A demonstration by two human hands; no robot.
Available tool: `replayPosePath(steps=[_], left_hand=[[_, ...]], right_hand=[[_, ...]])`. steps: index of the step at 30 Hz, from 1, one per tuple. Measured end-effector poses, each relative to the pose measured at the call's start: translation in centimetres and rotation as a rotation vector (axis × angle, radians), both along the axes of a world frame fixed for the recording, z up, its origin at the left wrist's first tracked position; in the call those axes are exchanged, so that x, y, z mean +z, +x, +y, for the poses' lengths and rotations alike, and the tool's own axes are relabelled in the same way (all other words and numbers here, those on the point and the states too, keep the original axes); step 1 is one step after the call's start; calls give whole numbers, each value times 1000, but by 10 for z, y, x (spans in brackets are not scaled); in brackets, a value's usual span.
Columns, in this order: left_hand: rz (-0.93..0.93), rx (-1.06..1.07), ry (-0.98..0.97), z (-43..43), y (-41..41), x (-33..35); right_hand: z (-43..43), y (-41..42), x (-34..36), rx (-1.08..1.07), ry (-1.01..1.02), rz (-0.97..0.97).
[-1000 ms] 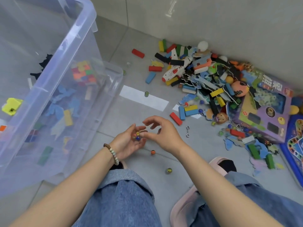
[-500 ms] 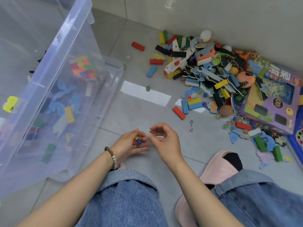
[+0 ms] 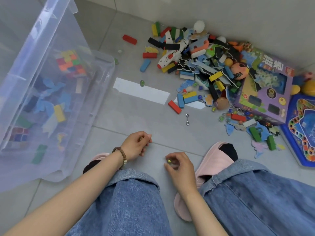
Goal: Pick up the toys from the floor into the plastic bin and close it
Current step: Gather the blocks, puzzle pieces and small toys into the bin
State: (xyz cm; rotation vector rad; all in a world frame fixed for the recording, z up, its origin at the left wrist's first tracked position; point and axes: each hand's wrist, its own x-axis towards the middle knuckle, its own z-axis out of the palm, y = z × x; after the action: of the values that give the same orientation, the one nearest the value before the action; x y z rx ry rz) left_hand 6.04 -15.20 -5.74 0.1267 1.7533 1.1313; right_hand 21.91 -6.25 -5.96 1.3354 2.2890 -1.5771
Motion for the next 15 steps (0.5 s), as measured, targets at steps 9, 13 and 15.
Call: replayPosePath(steps=[9,13,15], left_hand=[[-497,517,180,16,-27,19],[-407,582,205,30,-58,23],[-298,585,171,33,-75,23]], right_hand=[[28,-100,51,52,-230,279],[74,-159,46,-24,-130,283],[86,-189,35,53,-20,203]])
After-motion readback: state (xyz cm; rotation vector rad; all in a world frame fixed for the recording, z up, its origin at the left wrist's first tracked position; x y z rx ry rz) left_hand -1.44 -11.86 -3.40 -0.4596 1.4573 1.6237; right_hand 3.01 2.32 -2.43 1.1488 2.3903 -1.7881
